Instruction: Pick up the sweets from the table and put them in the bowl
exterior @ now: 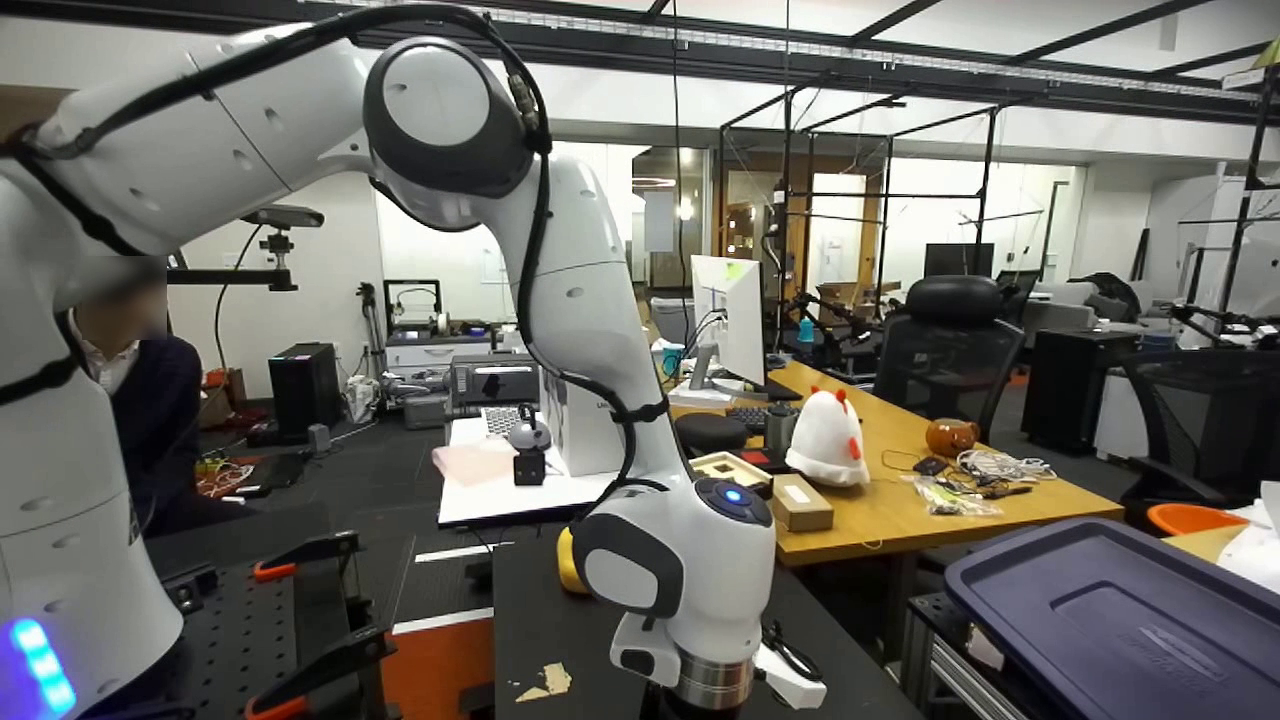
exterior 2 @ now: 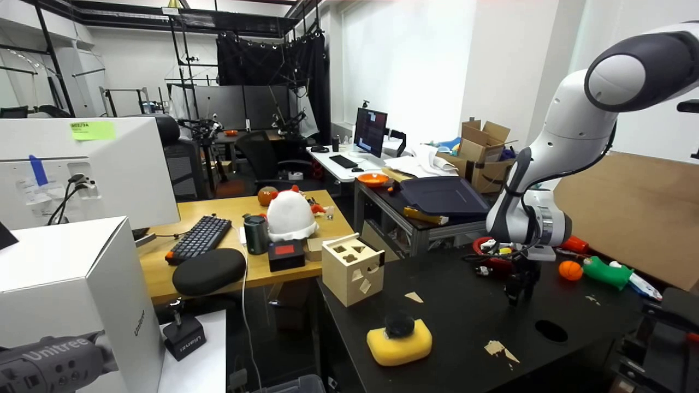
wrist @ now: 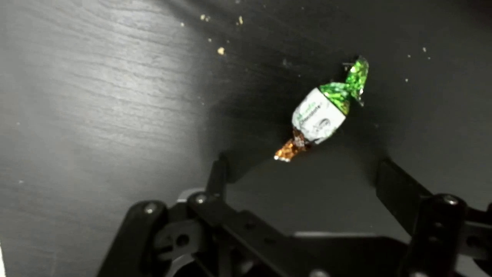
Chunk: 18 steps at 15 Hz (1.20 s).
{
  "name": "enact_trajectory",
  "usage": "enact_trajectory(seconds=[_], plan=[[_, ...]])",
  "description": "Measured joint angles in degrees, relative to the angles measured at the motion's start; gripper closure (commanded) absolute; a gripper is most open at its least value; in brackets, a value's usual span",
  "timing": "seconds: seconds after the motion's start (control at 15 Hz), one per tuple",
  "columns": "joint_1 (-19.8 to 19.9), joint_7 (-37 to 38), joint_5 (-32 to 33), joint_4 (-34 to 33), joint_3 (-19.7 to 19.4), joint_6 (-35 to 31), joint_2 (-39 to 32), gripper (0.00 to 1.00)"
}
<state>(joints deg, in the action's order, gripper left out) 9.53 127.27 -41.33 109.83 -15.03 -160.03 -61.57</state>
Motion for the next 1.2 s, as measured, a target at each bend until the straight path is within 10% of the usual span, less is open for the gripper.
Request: enact_trajectory(seconds=[0.6, 0.67, 1.2], plan=[[-0.57, 1.54, 2.46, -2.86, -0.24, -0.02, -0.78, 0.00], [-0.73, 1.72, 2.87, -3.16, -0.39, -0.02, -0.82, 0.25], [-1.40, 5.34, 7.09, -4.87, -1.36, -0.02, -1.38, 0.78]])
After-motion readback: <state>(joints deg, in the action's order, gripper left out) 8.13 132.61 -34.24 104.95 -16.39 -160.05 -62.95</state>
